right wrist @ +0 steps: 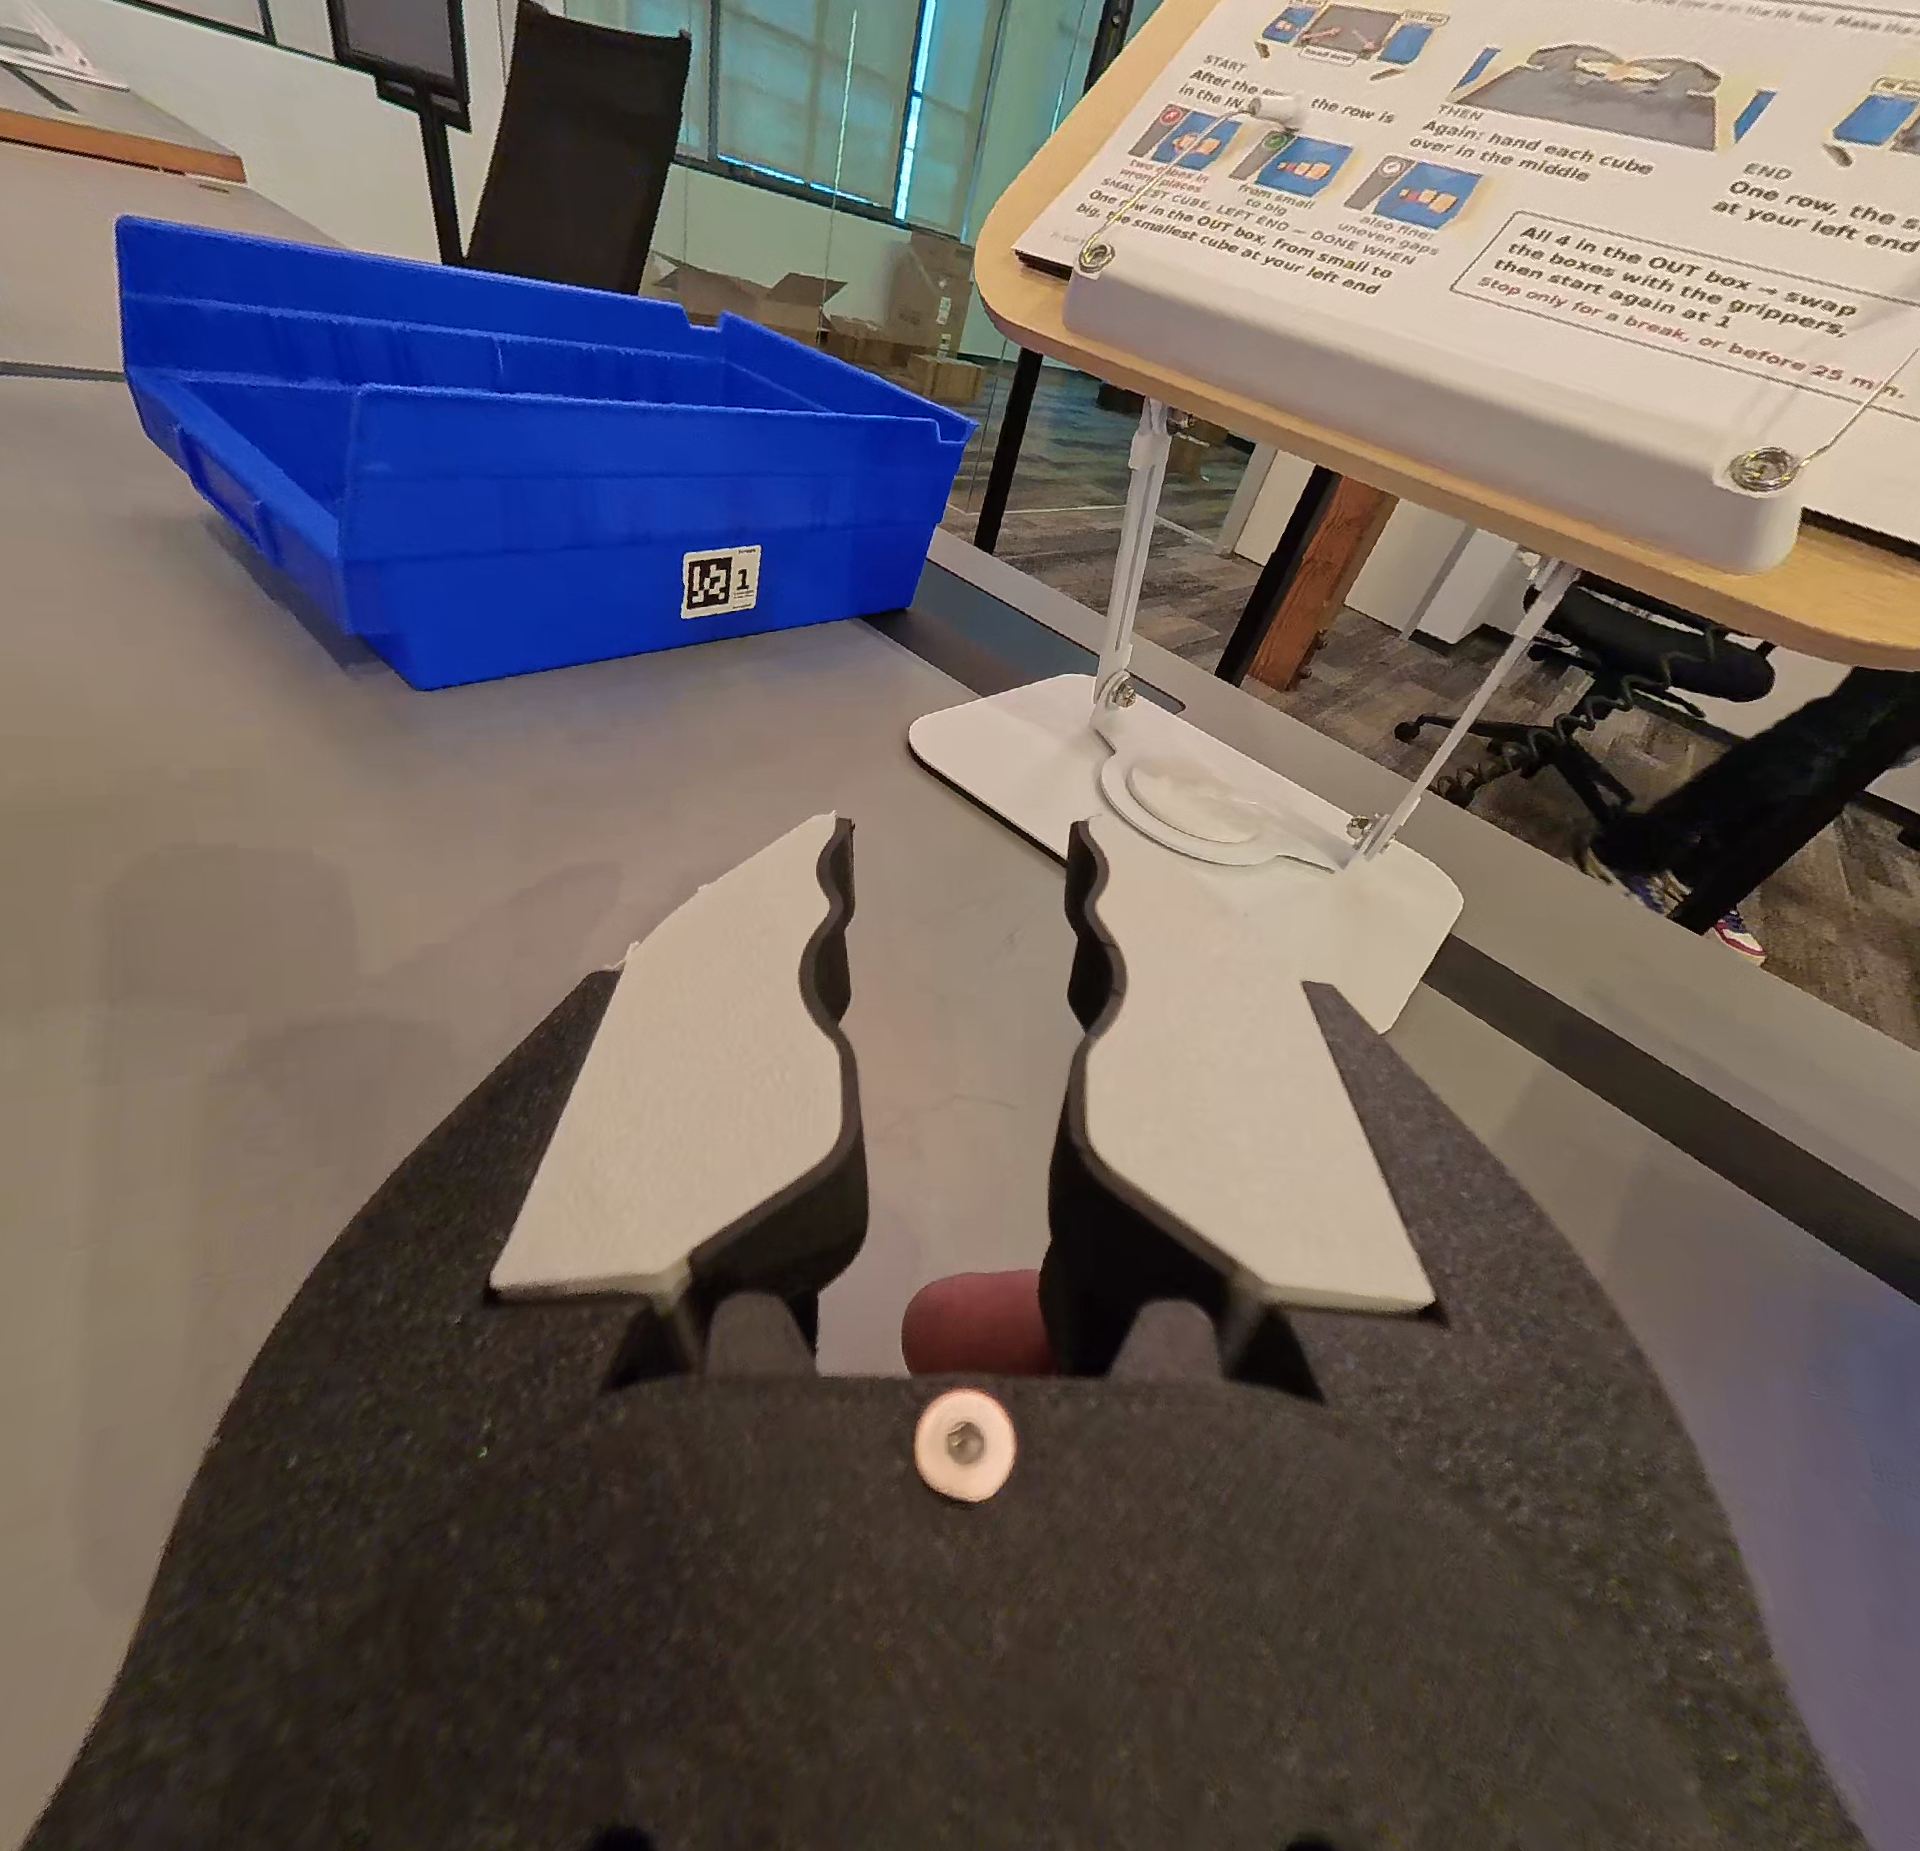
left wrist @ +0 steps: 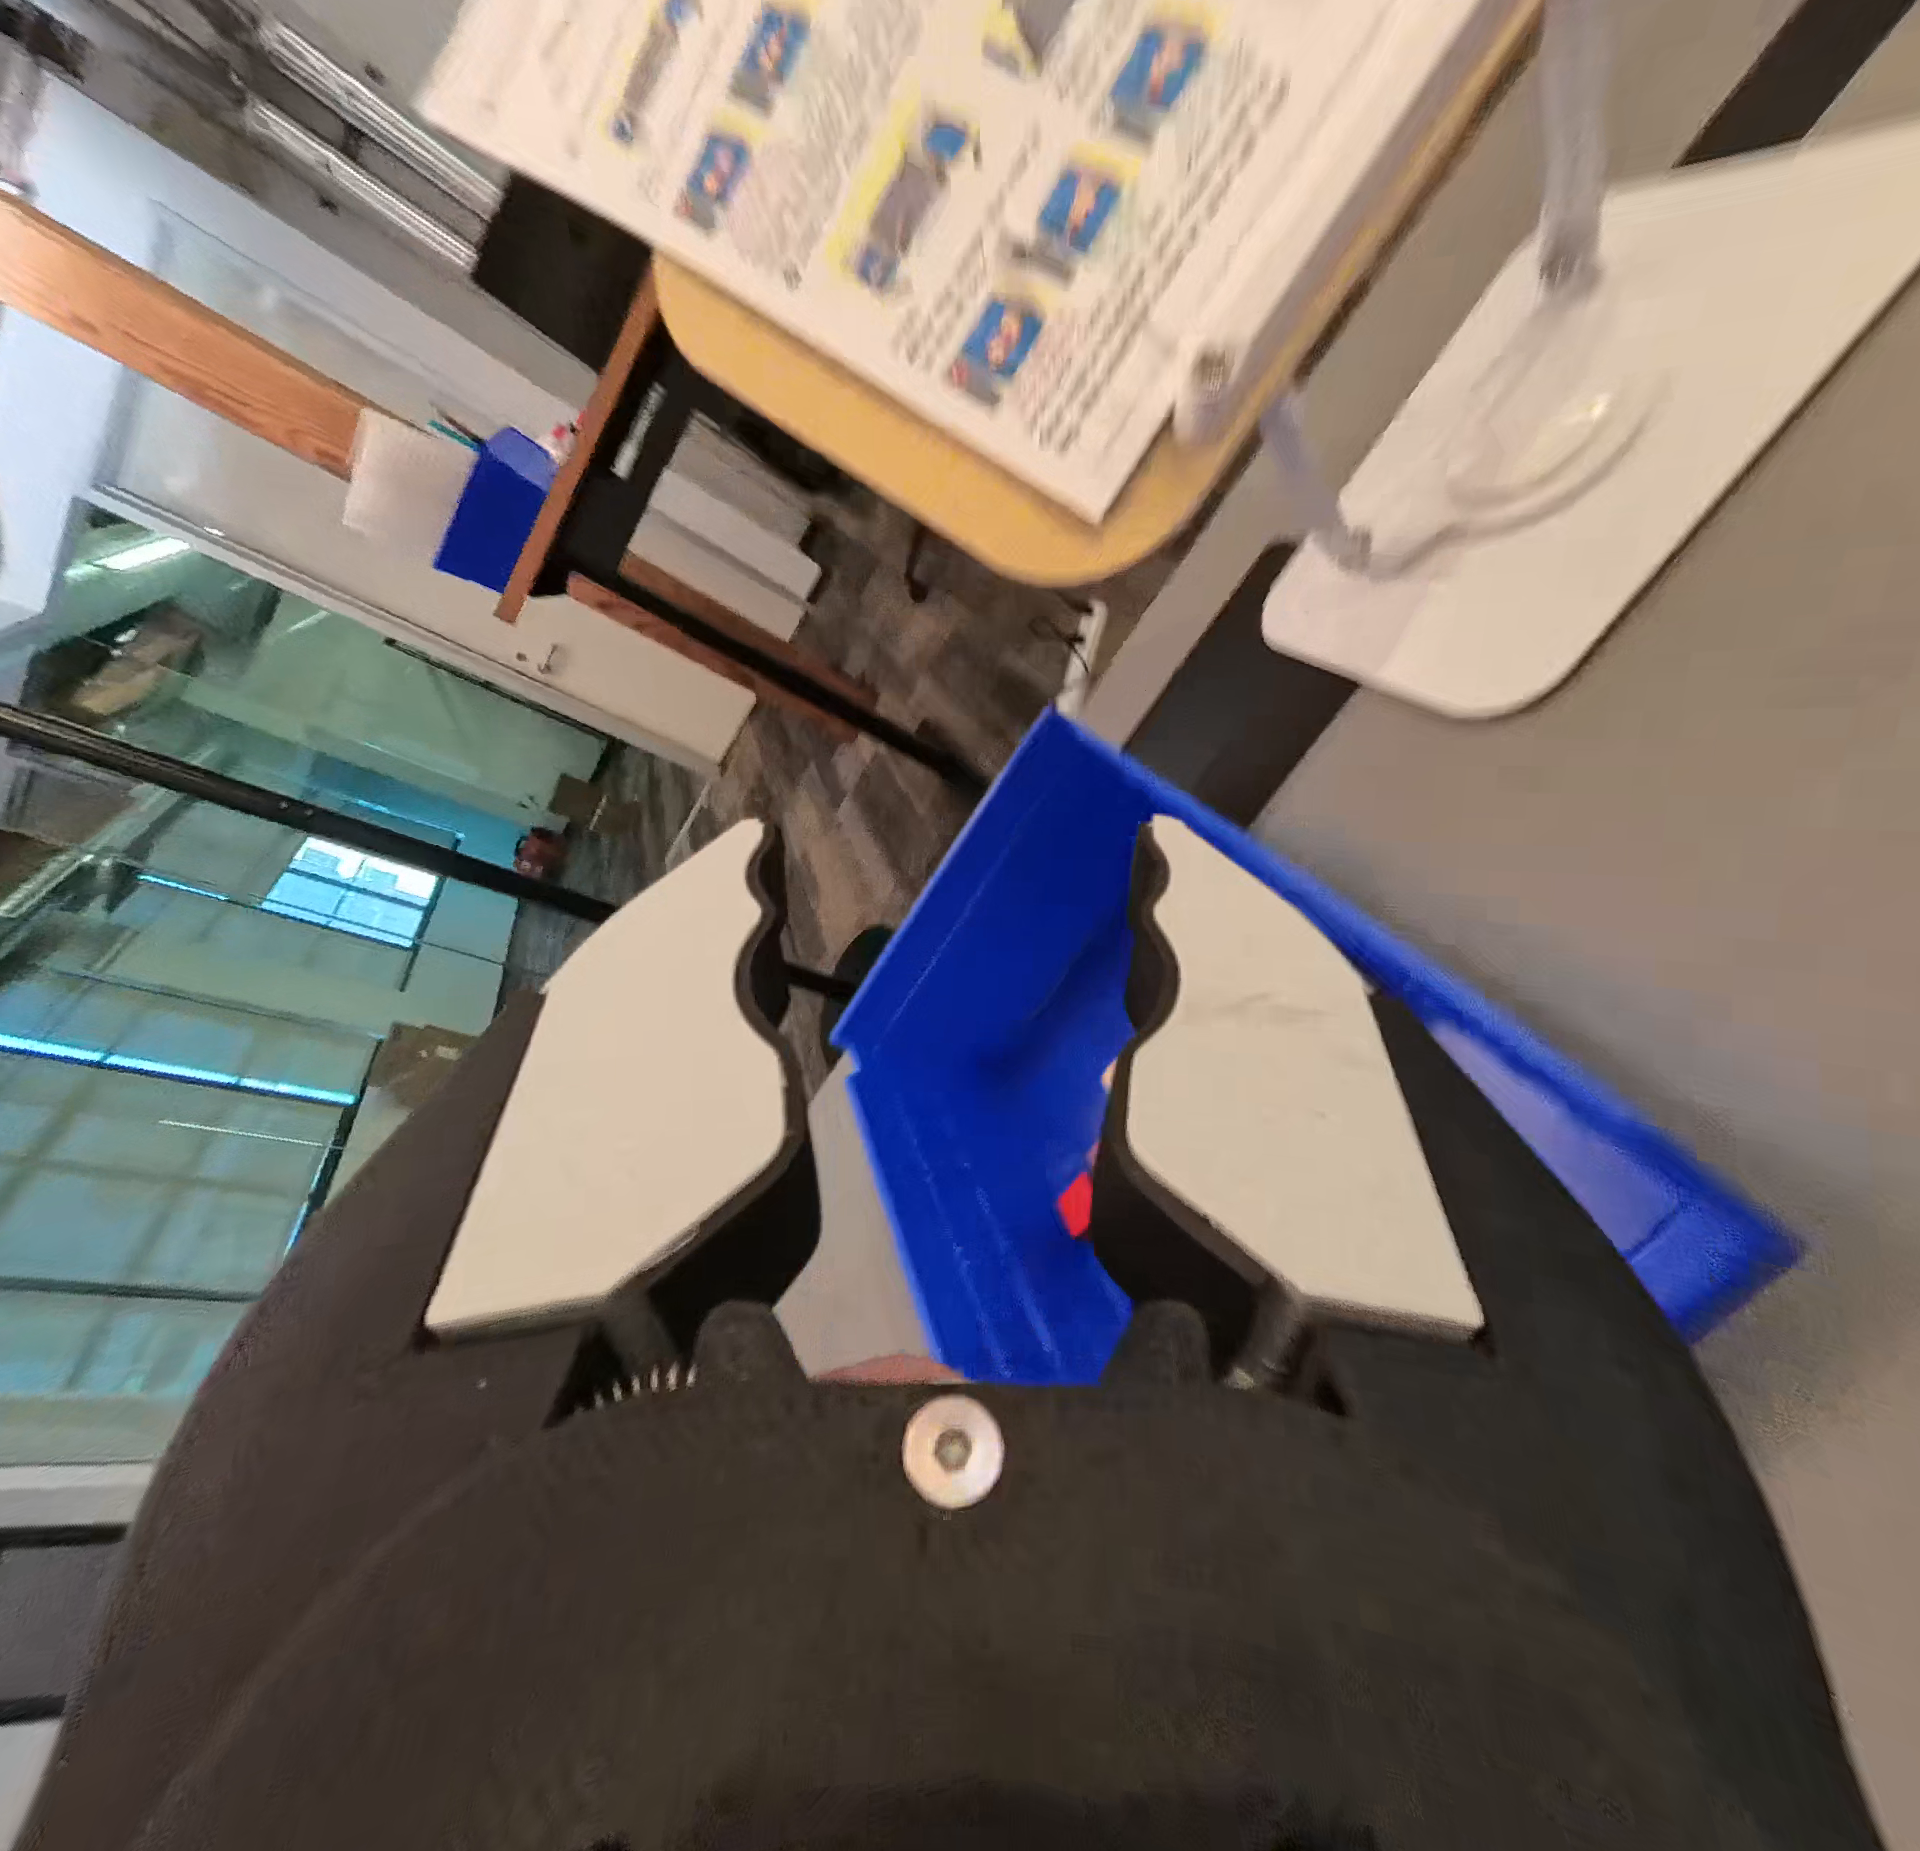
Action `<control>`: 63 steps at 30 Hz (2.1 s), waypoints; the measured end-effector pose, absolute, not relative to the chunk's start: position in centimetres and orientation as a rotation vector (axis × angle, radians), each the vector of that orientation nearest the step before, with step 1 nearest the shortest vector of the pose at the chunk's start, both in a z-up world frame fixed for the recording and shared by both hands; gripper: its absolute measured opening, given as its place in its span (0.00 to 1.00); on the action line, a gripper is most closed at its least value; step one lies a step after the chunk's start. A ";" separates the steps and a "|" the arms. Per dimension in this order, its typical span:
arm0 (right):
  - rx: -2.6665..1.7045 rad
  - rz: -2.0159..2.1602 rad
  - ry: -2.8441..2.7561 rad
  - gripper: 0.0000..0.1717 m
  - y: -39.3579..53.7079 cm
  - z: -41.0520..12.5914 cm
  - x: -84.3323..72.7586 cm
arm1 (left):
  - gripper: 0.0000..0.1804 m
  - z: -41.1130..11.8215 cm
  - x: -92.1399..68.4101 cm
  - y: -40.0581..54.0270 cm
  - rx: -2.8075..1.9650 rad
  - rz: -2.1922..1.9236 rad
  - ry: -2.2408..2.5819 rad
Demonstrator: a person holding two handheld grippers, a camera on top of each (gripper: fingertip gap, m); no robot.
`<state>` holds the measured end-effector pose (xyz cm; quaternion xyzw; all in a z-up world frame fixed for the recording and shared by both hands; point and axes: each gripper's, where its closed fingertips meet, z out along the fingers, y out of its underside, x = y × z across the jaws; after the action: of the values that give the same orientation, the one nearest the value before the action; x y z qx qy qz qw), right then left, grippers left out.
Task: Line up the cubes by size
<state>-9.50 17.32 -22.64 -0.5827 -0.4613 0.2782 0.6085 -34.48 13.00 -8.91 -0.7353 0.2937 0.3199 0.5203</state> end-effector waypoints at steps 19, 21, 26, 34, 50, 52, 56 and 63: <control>-1.351 0.643 -1.086 0.23 17.2 -22.9 -9.7 | 0.32 -26.9 -50.4 14.8 -2.453 0.912 1.658; -1.352 0.645 -1.087 0.23 17.2 -22.9 -9.7 | 0.31 -27.9 -51.0 14.6 -2.508 0.892 1.732; -1.352 0.646 -1.089 0.23 17.2 -22.9 -9.7 | 0.29 -29.6 -51.9 14.4 -2.633 0.807 1.817; -1.352 0.648 -1.091 0.23 17.2 -22.9 -9.7 | 0.23 -30.7 -52.1 14.2 -2.748 0.662 1.801; -1.349 0.654 -1.088 0.23 17.1 -22.8 -9.7 | 0.12 -27.0 -52.3 15.3 -2.716 0.728 1.590; -1.341 0.663 -1.089 0.24 17.0 -22.7 -9.7 | 0.12 -24.3 -51.5 15.7 -2.627 0.721 1.472; -1.233 0.773 -1.046 0.24 15.9 -20.6 -9.7 | 0.12 -18.2 -45.7 16.1 -2.325 0.602 1.308; -0.885 0.920 -1.320 0.23 11.5 -12.1 -11.8 | 0.12 -9.9 -28.9 14.0 -1.784 0.347 1.323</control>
<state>-11.75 11.50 -12.11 -0.3827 -0.5712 0.3982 0.6072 -28.90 14.03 -9.93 -0.7156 0.5309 0.1393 0.4321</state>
